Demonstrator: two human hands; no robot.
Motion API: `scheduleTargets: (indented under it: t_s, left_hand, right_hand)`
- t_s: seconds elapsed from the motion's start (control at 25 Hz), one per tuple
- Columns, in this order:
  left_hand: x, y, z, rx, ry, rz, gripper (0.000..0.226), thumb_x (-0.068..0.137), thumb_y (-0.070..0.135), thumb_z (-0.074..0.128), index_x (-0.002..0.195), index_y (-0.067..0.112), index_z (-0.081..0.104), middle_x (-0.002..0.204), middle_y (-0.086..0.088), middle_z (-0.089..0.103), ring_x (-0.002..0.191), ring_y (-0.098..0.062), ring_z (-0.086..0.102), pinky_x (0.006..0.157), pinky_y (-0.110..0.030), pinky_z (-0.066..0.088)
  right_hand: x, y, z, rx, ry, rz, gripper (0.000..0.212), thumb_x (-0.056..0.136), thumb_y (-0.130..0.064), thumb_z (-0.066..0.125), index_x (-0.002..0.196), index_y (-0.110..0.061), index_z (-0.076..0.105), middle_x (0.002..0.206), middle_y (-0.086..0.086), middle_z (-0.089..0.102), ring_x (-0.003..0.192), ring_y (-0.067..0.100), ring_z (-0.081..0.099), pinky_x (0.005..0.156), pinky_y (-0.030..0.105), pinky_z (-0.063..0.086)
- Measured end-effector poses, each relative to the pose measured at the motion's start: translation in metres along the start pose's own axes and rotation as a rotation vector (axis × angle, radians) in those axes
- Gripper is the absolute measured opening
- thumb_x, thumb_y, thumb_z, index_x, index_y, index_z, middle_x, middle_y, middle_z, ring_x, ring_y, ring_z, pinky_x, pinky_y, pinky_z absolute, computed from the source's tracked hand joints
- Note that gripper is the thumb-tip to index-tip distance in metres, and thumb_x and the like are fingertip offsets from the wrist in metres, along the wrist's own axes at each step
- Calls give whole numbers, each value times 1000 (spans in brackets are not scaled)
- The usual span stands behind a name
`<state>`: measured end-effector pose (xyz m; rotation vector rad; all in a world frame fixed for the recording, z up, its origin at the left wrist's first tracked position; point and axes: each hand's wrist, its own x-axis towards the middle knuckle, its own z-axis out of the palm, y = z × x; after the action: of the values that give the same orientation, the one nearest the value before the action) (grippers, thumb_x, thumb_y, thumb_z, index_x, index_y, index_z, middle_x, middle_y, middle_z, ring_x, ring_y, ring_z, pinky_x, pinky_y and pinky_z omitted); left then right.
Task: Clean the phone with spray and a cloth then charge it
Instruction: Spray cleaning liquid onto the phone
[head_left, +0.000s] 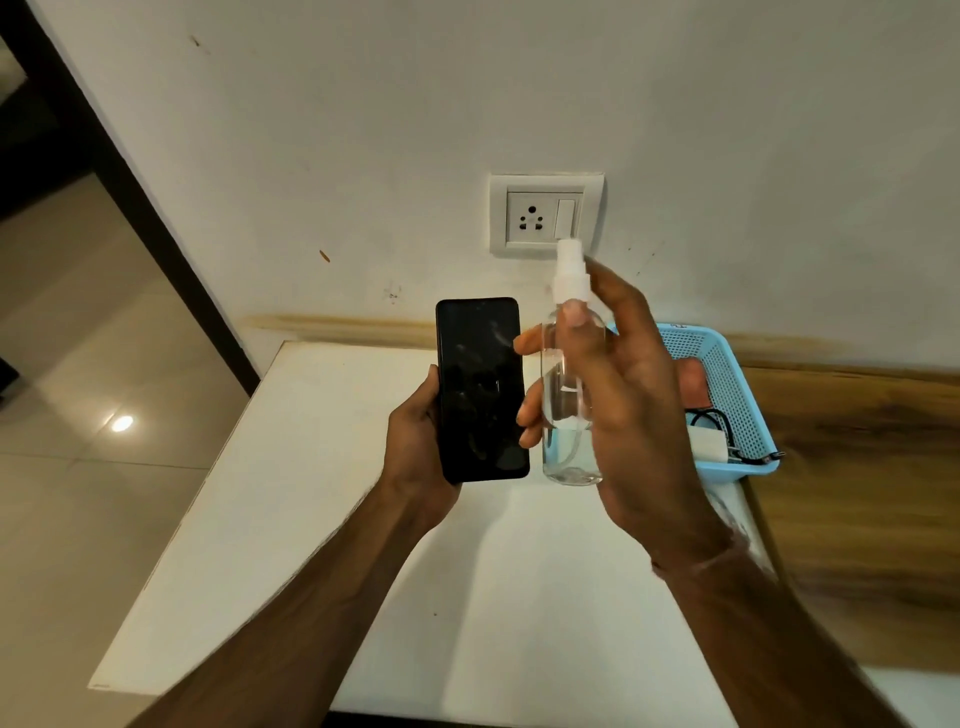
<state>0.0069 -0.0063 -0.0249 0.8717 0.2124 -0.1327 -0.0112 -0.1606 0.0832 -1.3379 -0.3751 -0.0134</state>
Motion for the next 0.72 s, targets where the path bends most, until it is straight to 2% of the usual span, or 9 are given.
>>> scheduleTargets:
  t_s: [0.08, 0.16, 0.2, 0.28, 0.32, 0.4, 0.56, 0.72]
  left_hand:
    - [-1, 0, 0, 20, 17, 6, 56, 102, 54, 34, 130, 16, 64, 112, -14, 72, 92, -31, 72, 77, -41, 58]
    - [-3, 0, 1, 19, 57, 8, 51, 101, 53, 37, 126, 21, 68, 124, -14, 69, 107, -33, 70, 86, -45, 58]
    - [-4, 0, 3, 23, 80, 8, 50, 101, 53, 37, 125, 22, 69, 125, -13, 69, 109, -33, 69, 89, -45, 57]
    - [-4, 0, 5, 34, 119, 9, 50, 101, 54, 37, 121, 24, 71, 121, -11, 71, 106, -32, 70, 87, -45, 57]
    - [-4, 0, 5, 38, 127, 5, 50, 101, 54, 37, 120, 24, 72, 120, -11, 71, 105, -32, 71, 86, -44, 57]
    - [-4, -1, 6, 42, 128, 1, 50, 101, 54, 37, 122, 23, 71, 122, -11, 71, 105, -32, 70, 85, -44, 57]
    - [-4, -3, 7, 43, 135, 13, 50, 101, 54, 36, 117, 24, 74, 118, -10, 72, 103, -32, 71, 82, -43, 58]
    - [-3, -3, 8, 45, 130, 28, 50, 101, 53, 36, 120, 23, 71, 121, -13, 71, 105, -34, 70, 86, -45, 58]
  right_hand:
    - [-2, 13, 0, -354, 102, -99, 55, 95, -41, 54, 142, -49, 28, 96, -6, 64, 57, 24, 66, 47, 37, 57]
    - [-5, 30, -3, -652, 109, -151, 65, 94, -38, 57, 146, -49, 19, 115, -4, 59, 71, 22, 63, 62, 43, 60]
    - [-6, 38, -5, -737, 96, -159, 67, 94, -34, 58, 147, -47, 19, 126, -3, 54, 78, 15, 59, 72, 41, 60]
    - [-8, 48, -6, -800, 81, -157, 70, 92, -26, 61, 147, -44, 20, 135, -4, 47, 94, 5, 54, 84, 33, 58]
    - [-8, 51, -5, -813, 82, -161, 73, 91, -22, 62, 146, -45, 20, 135, -5, 47, 99, 5, 54, 85, 29, 57]
    - [-9, 56, -2, -852, 101, -183, 78, 89, -16, 62, 145, -47, 18, 129, -2, 50, 93, 7, 55, 79, 27, 58]
    - [-9, 63, 2, -884, 133, -170, 82, 89, -14, 61, 144, -51, 13, 120, 5, 53, 87, 20, 61, 69, 39, 61]
    - [-11, 64, 3, -878, 152, -194, 75, 89, -14, 61, 142, -47, 18, 117, 2, 53, 87, 17, 60, 72, 40, 60]
